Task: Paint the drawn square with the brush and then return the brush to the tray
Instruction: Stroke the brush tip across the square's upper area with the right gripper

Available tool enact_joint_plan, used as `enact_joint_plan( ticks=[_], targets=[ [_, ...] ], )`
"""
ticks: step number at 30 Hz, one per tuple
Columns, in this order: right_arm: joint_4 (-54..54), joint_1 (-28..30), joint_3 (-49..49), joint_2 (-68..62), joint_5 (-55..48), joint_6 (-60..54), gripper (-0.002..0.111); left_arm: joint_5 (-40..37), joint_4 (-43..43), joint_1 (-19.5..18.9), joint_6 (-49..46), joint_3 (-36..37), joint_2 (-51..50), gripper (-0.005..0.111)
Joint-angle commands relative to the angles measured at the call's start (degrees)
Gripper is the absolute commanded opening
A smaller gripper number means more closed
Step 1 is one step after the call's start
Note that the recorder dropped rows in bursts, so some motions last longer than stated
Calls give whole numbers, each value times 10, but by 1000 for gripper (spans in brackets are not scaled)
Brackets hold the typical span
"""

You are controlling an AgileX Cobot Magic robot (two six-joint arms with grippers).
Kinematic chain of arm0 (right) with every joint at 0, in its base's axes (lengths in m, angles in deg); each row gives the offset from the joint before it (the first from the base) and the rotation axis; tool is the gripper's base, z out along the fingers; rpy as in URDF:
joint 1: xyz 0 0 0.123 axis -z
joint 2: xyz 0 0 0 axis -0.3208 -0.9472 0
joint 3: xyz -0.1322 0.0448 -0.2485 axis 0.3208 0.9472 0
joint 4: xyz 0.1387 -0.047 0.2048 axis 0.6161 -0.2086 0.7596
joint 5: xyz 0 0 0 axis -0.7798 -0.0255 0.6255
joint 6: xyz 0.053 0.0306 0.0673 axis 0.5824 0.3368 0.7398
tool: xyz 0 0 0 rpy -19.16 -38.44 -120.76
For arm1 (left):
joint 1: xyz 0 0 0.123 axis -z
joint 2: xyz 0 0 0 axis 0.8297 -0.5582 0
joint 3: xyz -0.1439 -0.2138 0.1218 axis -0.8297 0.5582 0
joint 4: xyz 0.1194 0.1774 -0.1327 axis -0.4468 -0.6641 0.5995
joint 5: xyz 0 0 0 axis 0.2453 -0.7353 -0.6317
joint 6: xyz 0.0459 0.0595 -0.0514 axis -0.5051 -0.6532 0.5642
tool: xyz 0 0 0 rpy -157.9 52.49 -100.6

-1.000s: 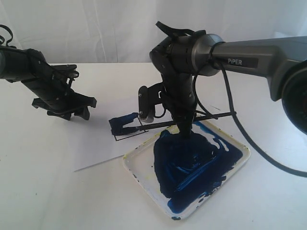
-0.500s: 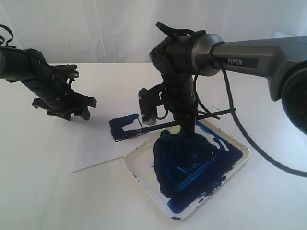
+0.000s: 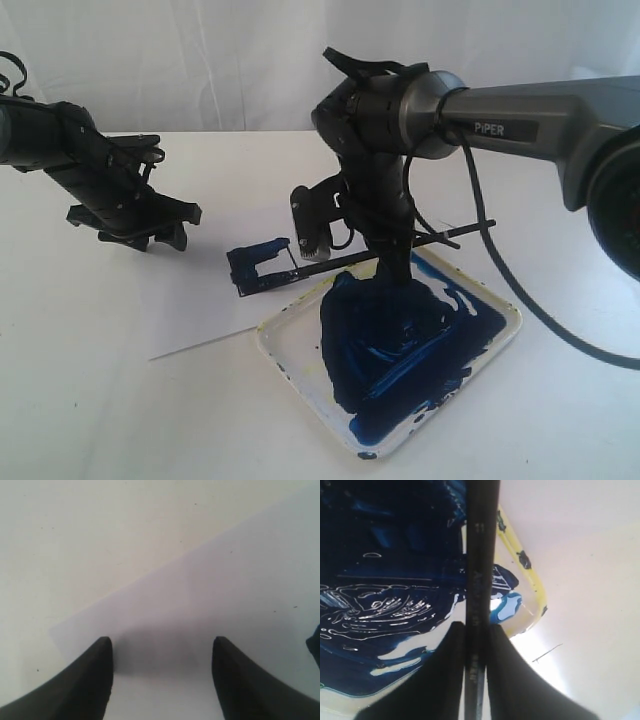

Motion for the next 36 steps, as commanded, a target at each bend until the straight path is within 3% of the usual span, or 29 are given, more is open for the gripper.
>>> enact_joint_plan(
  ticks=[1, 36],
  targets=[
    [-19, 1, -4, 5, -8, 21, 0, -11, 3, 0, 4, 3, 4, 62],
    [-143, 2, -4, 12, -67, 101, 0, -12, 0, 0, 4, 4, 4, 62]
  ],
)
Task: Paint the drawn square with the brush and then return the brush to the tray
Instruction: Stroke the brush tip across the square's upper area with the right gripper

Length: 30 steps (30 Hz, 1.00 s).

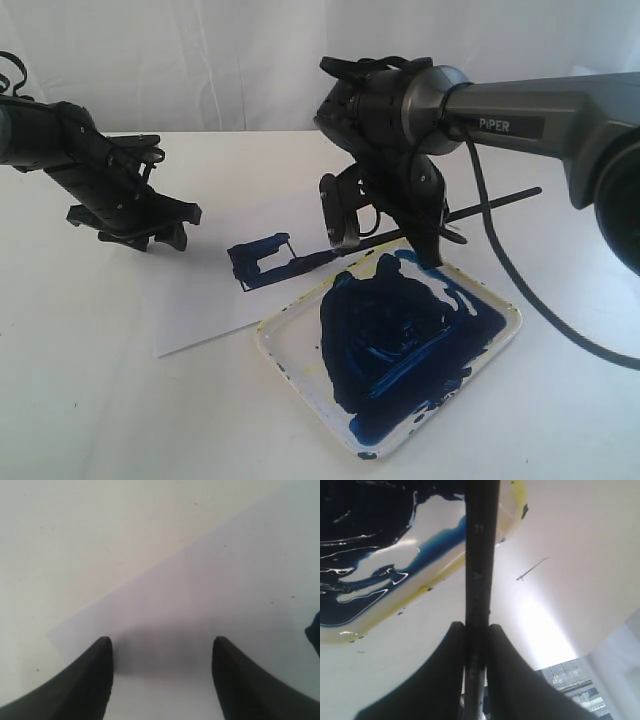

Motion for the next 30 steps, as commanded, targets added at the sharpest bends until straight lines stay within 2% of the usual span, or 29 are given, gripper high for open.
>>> enact_joint_plan(
  ticks=[1, 11, 25, 30],
  targets=[
    [-21, 2, -4, 6, -6, 25, 0, -12, 0, 0, 4, 4, 4, 62],
    [-27, 2, -4, 6, -5, 54, 0, -12, 0, 0, 4, 4, 4, 62],
    [-23, 2, -4, 6, 83, 105, 0, -12, 0, 0, 4, 4, 4, 62],
    [-18, 2, -4, 5, 85, 105, 0, -12, 0, 0, 4, 4, 4, 62]
  ],
)
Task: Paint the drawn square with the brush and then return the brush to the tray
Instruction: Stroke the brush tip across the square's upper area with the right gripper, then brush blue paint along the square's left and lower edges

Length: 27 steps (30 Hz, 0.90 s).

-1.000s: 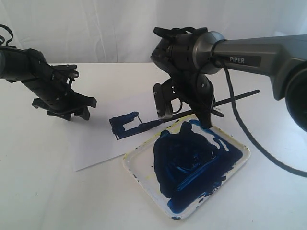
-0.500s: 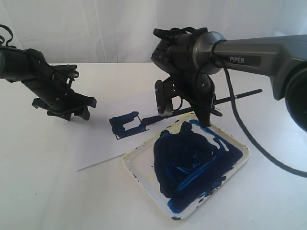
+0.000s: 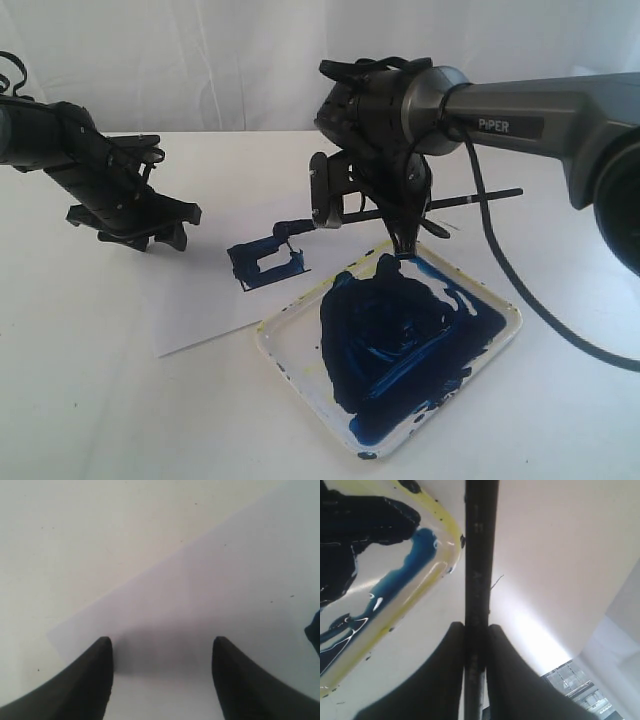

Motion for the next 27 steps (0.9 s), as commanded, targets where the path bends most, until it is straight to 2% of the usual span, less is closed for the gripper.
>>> enact_joint_plan(
  ticks=[1, 20, 27],
  targets=[
    [5, 2, -4, 5, 4, 5, 0, -12, 0, 0, 4, 4, 4, 62],
    [20, 2, -4, -22, -15, -23, 0, -12, -1, 0, 4, 4, 4, 62],
    [20, 2, -4, -17, -41, -114, 0, -12, -2, 0, 4, 4, 4, 62]
  ],
)
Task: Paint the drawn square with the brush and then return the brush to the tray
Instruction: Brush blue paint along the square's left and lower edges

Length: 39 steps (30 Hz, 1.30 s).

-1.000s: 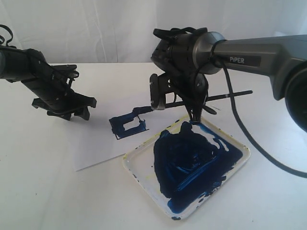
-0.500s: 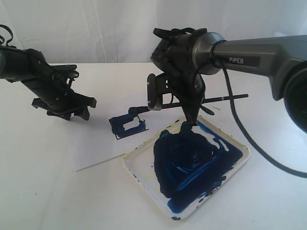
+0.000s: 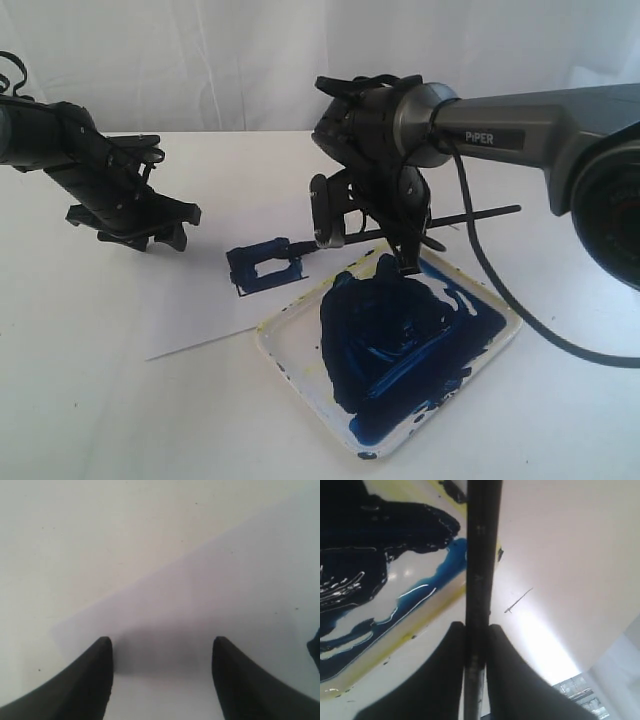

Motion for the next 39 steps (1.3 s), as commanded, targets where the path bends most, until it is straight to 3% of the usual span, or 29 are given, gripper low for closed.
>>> enact_joint_plan(
  ticks=[1, 17, 30, 39],
  targets=[
    [-2, 2, -4, 7, -21, -65, 0, -12, 0, 0, 4, 4, 4, 62],
    [18, 2, -4, 39, 18, -98, 0, -12, 0, 0, 4, 4, -3, 62],
    [57, 2, -4, 25, -41, -168, 0, -11, 0, 0, 4, 4, -3, 62],
    [45, 2, -4, 21, 7, -104, 0, -11, 0, 0, 4, 4, -3, 62]
  ],
)
